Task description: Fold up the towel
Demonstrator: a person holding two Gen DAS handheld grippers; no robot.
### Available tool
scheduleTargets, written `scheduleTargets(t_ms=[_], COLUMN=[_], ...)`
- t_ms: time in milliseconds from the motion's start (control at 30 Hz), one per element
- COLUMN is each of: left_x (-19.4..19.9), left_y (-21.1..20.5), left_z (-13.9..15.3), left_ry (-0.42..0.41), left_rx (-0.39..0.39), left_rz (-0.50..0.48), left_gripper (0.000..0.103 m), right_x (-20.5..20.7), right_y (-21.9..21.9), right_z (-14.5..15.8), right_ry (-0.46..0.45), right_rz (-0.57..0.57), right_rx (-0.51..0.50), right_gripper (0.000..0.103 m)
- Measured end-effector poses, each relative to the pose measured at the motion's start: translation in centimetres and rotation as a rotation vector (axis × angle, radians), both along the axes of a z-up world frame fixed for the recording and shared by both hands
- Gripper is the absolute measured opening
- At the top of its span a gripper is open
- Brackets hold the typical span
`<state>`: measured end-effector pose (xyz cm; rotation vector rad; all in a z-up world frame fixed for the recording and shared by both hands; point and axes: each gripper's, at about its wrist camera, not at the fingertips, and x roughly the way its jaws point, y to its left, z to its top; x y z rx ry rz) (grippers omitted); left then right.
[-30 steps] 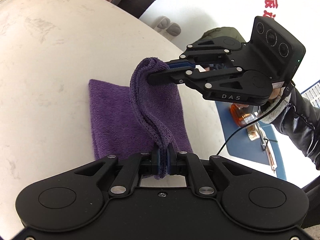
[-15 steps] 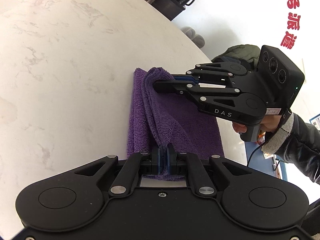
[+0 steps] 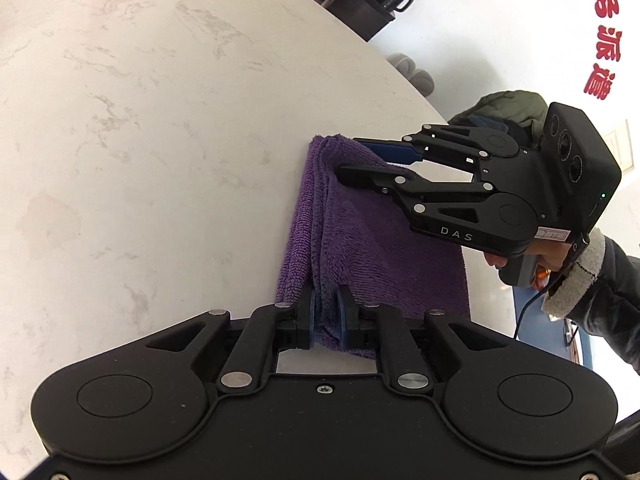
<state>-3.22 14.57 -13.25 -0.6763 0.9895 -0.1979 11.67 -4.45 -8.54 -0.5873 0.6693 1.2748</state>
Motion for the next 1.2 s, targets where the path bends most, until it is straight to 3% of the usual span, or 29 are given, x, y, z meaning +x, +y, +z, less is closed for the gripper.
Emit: scheduleTargets(t_ms=[200,467,667,833,933,1200], left_x=[-0.7,-0.7,1.5,3.4,4.5,4.3], left_y=[-0.2,-0.7,-2.3,-3.6,-4.4,-3.6], left_z=[1.6,4.4,2.8,1.4,0.6,0.2], left_ry=[0.001,-0.072,-0.060,-0.049,-0.042,-0.027], left_rx=[0.091,0.115,0.121,0.126,0.130,0.105], left_rz=[0.009,-0.013,-0.069,-0.117,-0.145,-0.156], left_gripper=[0.012,0.013,0.015,0.015,0.015,0.015], right_x=[-0.4,-0.4,-0.1,-1.0,-1.5,0.0], right_y=[-0.1,-1.3,-3.4,-3.5,-3.6,-0.7], right_z=[0.5,2.3,5.0,5.4,5.6,1.4], right_ry=[-0.051,-0.098,-0.133,-0.088,-0.060,0.030], right_rz=[-0.010,-0.071,-0.180,-0.063,0.010,0.095], right_rx=[0.001,0.053,0.131,0.118,0.110,-0.003], right_gripper=[0.031,0.035,0.034,0.033,0.028,0.019])
